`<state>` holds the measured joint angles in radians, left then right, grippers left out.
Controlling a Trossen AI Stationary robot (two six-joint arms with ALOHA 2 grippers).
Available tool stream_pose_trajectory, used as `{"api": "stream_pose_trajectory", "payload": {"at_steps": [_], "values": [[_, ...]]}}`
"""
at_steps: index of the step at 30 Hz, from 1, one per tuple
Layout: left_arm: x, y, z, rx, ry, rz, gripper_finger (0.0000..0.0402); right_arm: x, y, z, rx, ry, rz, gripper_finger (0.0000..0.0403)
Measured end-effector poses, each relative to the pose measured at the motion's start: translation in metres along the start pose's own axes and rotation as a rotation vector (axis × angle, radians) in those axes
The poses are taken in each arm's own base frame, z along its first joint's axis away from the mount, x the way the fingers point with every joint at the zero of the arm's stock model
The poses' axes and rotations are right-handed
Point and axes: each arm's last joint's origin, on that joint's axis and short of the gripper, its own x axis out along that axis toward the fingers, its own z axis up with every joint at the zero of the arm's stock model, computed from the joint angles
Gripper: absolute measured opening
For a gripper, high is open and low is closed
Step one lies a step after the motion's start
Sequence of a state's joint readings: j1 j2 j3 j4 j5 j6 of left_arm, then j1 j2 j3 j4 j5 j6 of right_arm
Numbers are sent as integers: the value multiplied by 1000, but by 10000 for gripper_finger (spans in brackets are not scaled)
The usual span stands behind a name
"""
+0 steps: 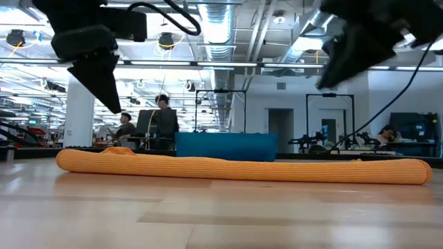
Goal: Roll microfiber towels into tight, uniform cylinder then place into a basket
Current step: Fold the orange microfiber towel
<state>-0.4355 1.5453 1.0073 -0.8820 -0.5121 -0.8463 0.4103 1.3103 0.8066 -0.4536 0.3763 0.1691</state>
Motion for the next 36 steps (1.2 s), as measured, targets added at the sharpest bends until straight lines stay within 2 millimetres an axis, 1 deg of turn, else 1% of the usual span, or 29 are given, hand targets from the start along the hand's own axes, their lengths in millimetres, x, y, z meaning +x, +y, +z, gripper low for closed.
{"api": "stream_pose_trajectory", "payload": {"at_steps": [2,5,9,12,14,17,21,23,27,31,36], "values": [[3,0,-3,-4,-1,-1,132,-9,-7,4,-10,-57,0,149],[13,1,-10,-20,-7,0,132,-21,-14,11,15,-145,1,146],[25,3,-19,-26,-51,32,132,-26,-11,16,46,-202,25,142],[29,4,-22,-36,-70,41,132,-20,-2,16,44,-192,44,139],[32,5,-21,-48,-75,40,132,-14,4,12,-1,-152,47,137],[34,8,-16,-85,-87,42,132,-7,9,11,-41,-129,48,134],[43,13,-10,-145,-79,62,132,-1,8,9,-41,-104,36,133],[50,12,-6,-152,-62,44,132,0,6,10,-25,-103,32,133],[57,11,-5,-136,-37,39,132,0,4,10,-11,-100,27,134],[64,12,-7,-129,-11,69,132,0,4,10,-11,-99,27,132],[68,12,-8,-122,-5,86,132,0,4,11,-6,-109,28,134]]}}
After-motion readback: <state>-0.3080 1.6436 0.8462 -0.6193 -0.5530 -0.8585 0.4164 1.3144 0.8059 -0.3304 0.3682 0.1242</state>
